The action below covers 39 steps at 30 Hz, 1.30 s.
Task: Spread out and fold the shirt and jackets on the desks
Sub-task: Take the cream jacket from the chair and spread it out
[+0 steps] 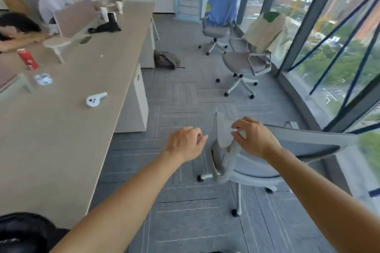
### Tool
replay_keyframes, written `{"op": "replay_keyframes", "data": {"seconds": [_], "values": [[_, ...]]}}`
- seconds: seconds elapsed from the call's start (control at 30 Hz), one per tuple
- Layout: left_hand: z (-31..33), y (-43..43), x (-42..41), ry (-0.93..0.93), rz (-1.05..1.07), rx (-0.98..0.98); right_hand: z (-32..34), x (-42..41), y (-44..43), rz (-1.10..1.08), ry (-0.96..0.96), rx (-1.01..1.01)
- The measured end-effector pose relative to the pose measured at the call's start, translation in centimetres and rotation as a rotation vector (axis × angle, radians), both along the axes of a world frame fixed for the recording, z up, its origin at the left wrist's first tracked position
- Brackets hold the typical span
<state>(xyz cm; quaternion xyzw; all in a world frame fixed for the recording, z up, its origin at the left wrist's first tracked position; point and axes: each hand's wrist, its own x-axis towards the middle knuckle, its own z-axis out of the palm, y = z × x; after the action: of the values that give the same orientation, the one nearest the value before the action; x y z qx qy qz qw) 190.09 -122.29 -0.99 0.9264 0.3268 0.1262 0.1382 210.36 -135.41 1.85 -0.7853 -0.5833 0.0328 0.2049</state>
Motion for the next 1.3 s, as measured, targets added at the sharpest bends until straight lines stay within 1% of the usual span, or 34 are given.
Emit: {"op": "replay_keyframes", "data": {"seconds": [0.1,0.23,0.37,0.43,0.5,0.53,0.57,0.67,0.77,0.87,0.93,1.03,1.1,1.23,1.3], "values": [[0.2,-1.8,8.7,0.023,-0.092,-0.013,-0.7,7.6,-3.4,-0.104,-0.010,-0.081],[-0.2,-3.8,19.3,0.103,-0.168,-0.002,-2.1,17.5,-7.0,-0.212,0.062,-0.210],[-1.1,-5.0,27.6,0.229,-0.219,0.039,-3.4,25.3,-9.3,-0.253,-0.060,-0.403],[-2.0,-5.3,30.9,0.326,-0.260,-0.010,-4.2,28.4,-9.7,-0.247,-0.080,-0.533],[-3.4,-5.5,33.5,0.445,-0.306,-0.093,-5.5,30.8,-9.7,-0.235,-0.050,-0.653],[-4.2,-5.3,34.6,0.483,-0.322,-0.097,-6.2,31.8,-9.5,-0.231,-0.046,-0.692],[-5.0,-5.0,35.6,0.483,-0.337,-0.067,-6.6,32.7,-9.2,-0.232,-0.059,-0.697],[-6.1,-3.1,37.8,0.354,-0.389,0.056,-7.0,35.0,-8.0,-0.237,-0.114,-0.648],[-6.6,-0.5,39.6,0.296,-0.451,0.074,-6.8,37.1,-6.4,-0.222,-0.085,-0.673],[-6.5,1.8,40.5,0.287,-0.474,0.093,-7.0,38.7,-5.0,-0.210,-0.043,-0.730],[-6.3,4.0,40.9,0.318,-0.441,0.078,-7.1,39.2,-4.0,-0.217,-0.028,-0.716],[-5.8,7.0,41.5,0.406,-0.348,0.068,-7.2,39.1,-2.2,-0.202,-0.063,-0.642],[-5.6,8.5,42.5,0.446,-0.288,0.063,-7.4,39.1,-0.9,-0.178,-0.041,-0.607],[-4.8,9.6,45.0,0.466,-0.208,0.018,-8.1,40.6,0.5,-0.134,-0.001,-0.534],[-4.7,9.4,45.7,0.455,-0.171,-0.022,-8.5,42.0,0.1,-0.078,0.015,-0.496]]}}
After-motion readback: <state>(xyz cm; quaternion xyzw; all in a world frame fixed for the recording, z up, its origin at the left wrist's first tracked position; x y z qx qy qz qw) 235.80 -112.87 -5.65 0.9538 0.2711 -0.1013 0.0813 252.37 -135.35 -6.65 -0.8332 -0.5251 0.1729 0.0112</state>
